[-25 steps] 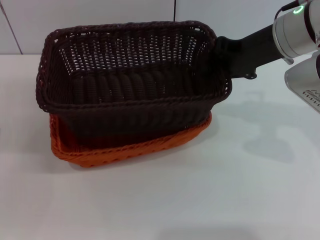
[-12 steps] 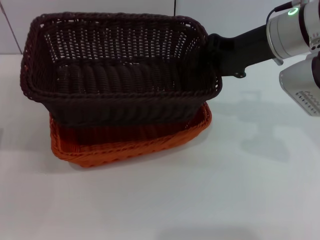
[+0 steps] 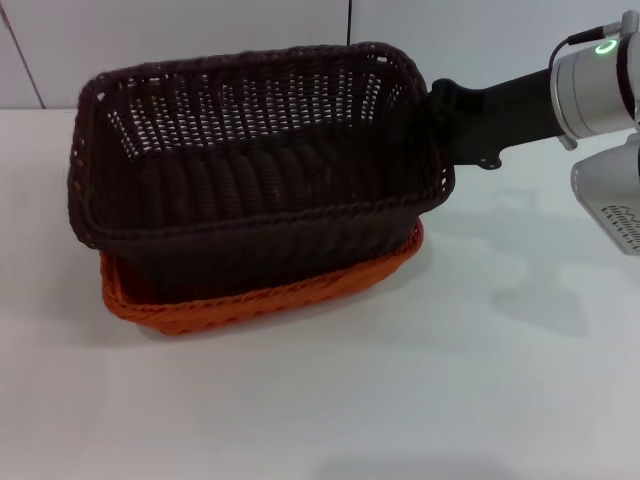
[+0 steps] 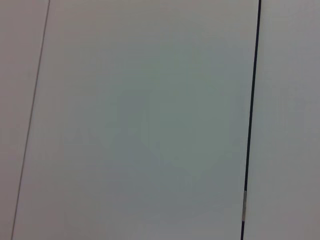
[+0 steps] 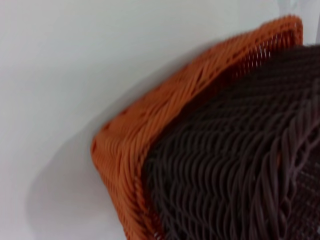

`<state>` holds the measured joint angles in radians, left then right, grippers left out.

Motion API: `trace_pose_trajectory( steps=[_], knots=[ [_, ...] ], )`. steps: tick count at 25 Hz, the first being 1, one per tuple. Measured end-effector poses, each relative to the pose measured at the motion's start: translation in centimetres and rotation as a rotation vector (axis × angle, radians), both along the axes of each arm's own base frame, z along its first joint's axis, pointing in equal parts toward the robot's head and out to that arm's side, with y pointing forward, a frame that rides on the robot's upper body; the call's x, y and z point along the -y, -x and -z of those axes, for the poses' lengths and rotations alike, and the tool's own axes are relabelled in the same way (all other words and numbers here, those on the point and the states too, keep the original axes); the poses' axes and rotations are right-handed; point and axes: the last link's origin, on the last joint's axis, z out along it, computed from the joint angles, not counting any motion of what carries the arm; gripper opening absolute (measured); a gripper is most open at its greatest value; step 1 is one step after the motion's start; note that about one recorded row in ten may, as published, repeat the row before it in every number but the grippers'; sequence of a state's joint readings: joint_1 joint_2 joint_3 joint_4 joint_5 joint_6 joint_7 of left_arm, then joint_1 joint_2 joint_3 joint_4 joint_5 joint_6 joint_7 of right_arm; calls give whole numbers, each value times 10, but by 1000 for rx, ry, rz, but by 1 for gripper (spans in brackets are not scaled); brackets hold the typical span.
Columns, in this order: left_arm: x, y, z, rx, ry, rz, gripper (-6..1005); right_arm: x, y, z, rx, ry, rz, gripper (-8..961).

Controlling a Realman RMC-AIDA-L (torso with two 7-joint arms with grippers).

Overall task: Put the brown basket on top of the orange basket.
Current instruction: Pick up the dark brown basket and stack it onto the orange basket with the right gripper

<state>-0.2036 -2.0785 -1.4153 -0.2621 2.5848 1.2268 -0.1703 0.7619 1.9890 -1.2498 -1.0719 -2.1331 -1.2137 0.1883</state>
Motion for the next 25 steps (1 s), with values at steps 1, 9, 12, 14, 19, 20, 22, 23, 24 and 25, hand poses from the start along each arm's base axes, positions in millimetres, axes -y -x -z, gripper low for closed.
trace_pose_trajectory(
  steps=[1, 9, 12, 14, 19, 20, 22, 23, 24, 25],
  knots=[
    [-1, 0, 0, 0, 0, 0, 770, -1, -1, 1, -5, -10, 4, 180],
    [-3, 0, -2, 3, -8, -1, 770, -2, -9, 9, -17, -50, 42, 405],
    [-2, 1, -3, 7, -16, -7, 770, -2, -13, 12, -11, -64, 55, 526],
    [-2, 2, -4, 9, -19, -10, 770, -2, -13, 11, -12, -66, 55, 577],
    [0, 4, -6, 12, -27, -21, 770, 4, -10, 2, -47, -93, 68, 653],
    [0, 5, -6, 11, -28, -22, 770, 4, -10, 2, -47, -93, 68, 653],
    [0, 5, -6, 11, -28, -23, 770, 9, -10, -1, -52, -105, 92, 653],
    [0, 5, -6, 11, -28, -24, 770, 9, -10, -1, -52, -105, 92, 654],
    [0, 5, -6, 11, -28, -23, 770, 10, -11, -2, -48, -113, 104, 654],
    [-1, 5, -7, 10, -28, -23, 770, 11, -11, -3, -47, -121, 113, 654]
  ],
)
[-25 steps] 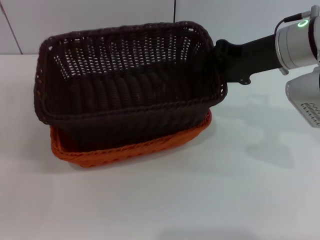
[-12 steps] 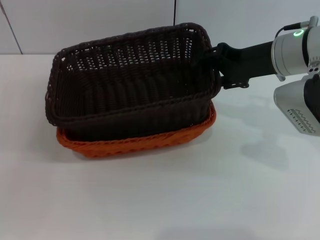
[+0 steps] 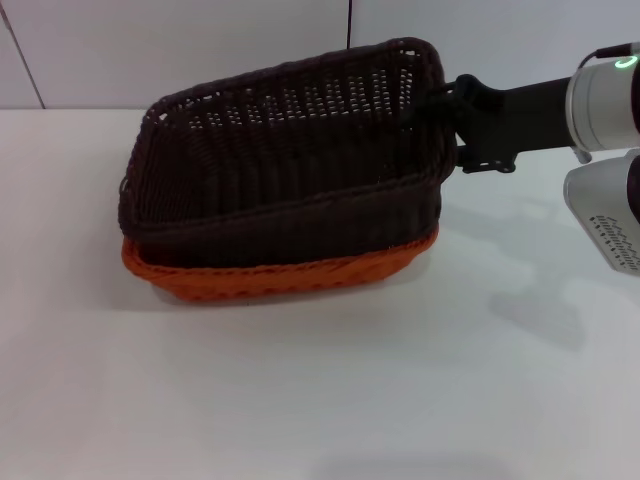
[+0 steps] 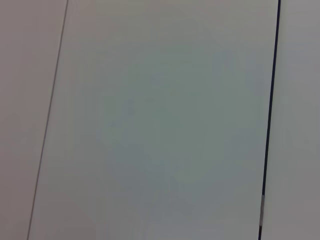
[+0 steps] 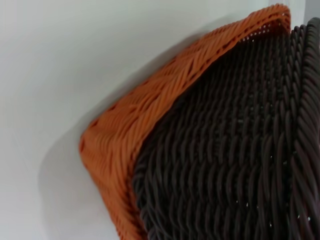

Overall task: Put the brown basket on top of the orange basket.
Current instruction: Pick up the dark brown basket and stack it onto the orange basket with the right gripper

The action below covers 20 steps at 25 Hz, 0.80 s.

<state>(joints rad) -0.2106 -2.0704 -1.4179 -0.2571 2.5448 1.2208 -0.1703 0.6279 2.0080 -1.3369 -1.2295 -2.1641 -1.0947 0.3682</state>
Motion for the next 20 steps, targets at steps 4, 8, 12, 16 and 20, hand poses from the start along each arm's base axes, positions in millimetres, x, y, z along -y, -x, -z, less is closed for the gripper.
trace_pose_trajectory(
  steps=[4, 8, 12, 16, 20],
  knots=[
    [-1, 0, -2, -2, -5, -1, 770, 5, -3, -3, -4, -18, 20, 655],
    [-4, -1, -3, -5, -7, 5, 770, 10, -4, -7, -21, -43, 55, 656],
    [-5, -1, -2, -7, -3, 2, 770, 14, -2, -7, -28, -49, 63, 657],
    [-5, -1, -2, -5, -3, 2, 770, 14, 1, -7, -37, -57, 67, 658],
    [-5, -1, -2, -4, -2, 3, 770, 14, 8, -11, -61, -70, 54, 659]
  ],
)
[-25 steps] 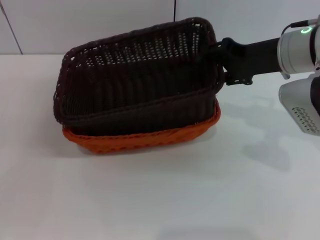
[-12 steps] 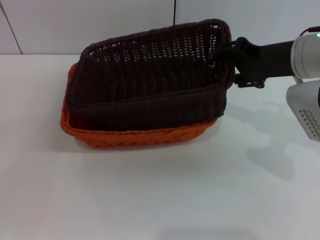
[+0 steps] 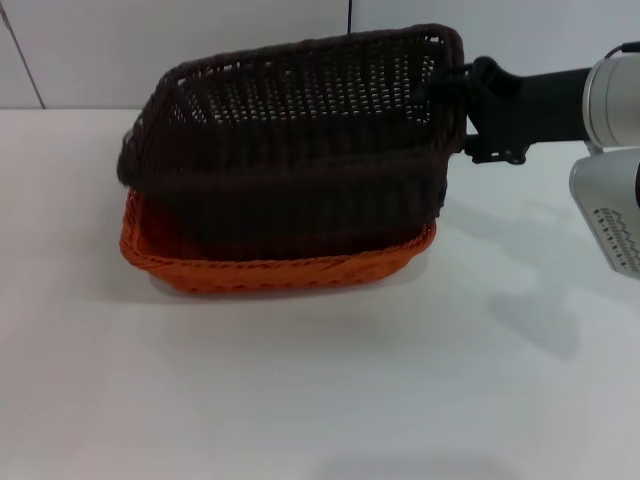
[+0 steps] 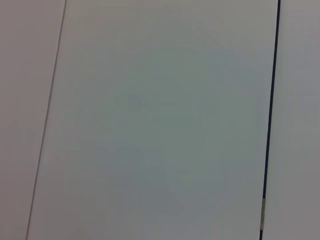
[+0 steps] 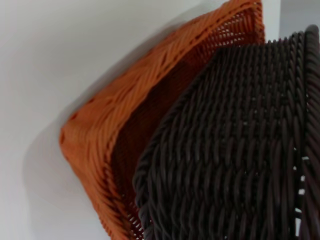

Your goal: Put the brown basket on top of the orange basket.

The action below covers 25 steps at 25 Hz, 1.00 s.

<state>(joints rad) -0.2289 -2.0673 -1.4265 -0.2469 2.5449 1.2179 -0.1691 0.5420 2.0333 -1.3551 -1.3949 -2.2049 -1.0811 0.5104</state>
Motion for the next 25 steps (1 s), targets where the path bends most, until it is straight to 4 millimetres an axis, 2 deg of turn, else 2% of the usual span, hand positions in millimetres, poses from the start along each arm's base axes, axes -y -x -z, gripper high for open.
trace_pose_trajectory(
  steps=[13, 19, 25],
  knots=[
    [-1, -1, 0, -3, 1, 0, 770, -1, -4, 4, 13, 15, 16, 699],
    [-2, 0, -1, -4, 1, -1, 770, 0, 7, -10, -10, -20, -8, 697],
    [2, 4, -1, -4, 4, -18, 770, 17, 5, -19, -50, -33, -1, 695]
  ],
)
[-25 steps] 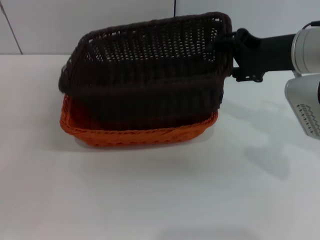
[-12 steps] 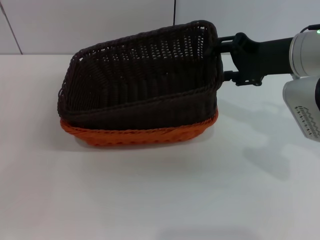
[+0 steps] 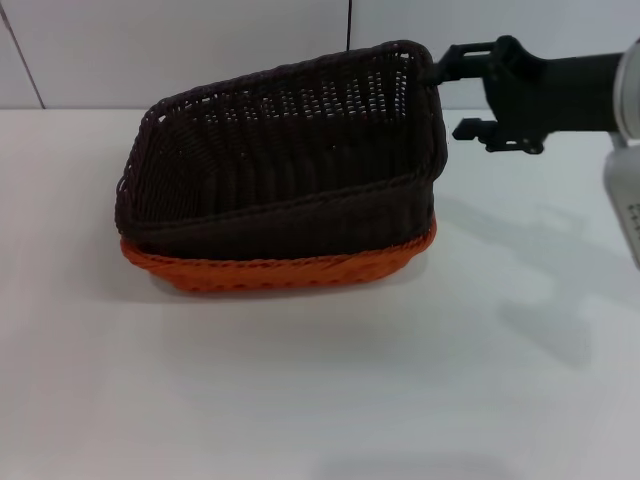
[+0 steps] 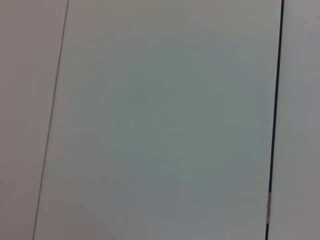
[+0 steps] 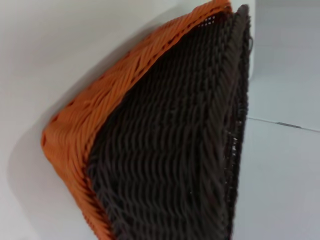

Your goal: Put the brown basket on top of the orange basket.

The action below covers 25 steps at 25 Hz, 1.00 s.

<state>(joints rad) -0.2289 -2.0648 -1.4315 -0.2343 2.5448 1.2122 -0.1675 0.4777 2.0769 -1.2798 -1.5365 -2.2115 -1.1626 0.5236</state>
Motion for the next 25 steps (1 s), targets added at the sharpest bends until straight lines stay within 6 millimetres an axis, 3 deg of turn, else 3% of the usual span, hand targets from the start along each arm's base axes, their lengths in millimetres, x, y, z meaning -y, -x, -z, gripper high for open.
trace_pose_trajectory(
  steps=[4, 6, 7, 8, 11, 12, 13, 16, 17, 18, 21, 25],
  knots=[
    [2, 2, 0, 2, -1, -6, 770, 10, 2, -15, -141, -53, 1, 696],
    [4, 4, -3, 8, -17, -18, 770, 14, 7, -33, -319, -112, 4, 696],
    [4, 4, -4, 10, -23, -18, 770, 18, 5, -57, -519, -173, 25, 696],
    [4, 4, -4, 10, -23, -18, 770, 18, 5, -57, -519, -173, 25, 696],
    [3, 6, -8, 16, -49, -27, 770, 28, -11, -93, -874, -217, 81, 695],
    [3, 6, -11, 19, -62, -32, 770, 39, -35, -110, -1107, -230, 145, 695],
    [3, 7, -13, 24, -75, -36, 770, 39, -35, -110, -1107, -230, 145, 695],
    [2, 8, -16, 37, -89, -37, 770, 60, -79, -119, -1442, -246, 206, 695],
    [1, 9, -17, 45, -96, -37, 770, 75, -116, -116, -1639, -297, 195, 695],
    [1, 9, -18, 50, -101, -39, 770, 75, -116, -116, -1639, -297, 195, 696],
    [0, 10, -18, 53, -102, -45, 770, 105, -172, -103, -1929, -423, 132, 696],
    [0, 11, -17, 49, -94, -53, 770, 139, -215, -88, -2132, -582, 66, 695]
  ],
)
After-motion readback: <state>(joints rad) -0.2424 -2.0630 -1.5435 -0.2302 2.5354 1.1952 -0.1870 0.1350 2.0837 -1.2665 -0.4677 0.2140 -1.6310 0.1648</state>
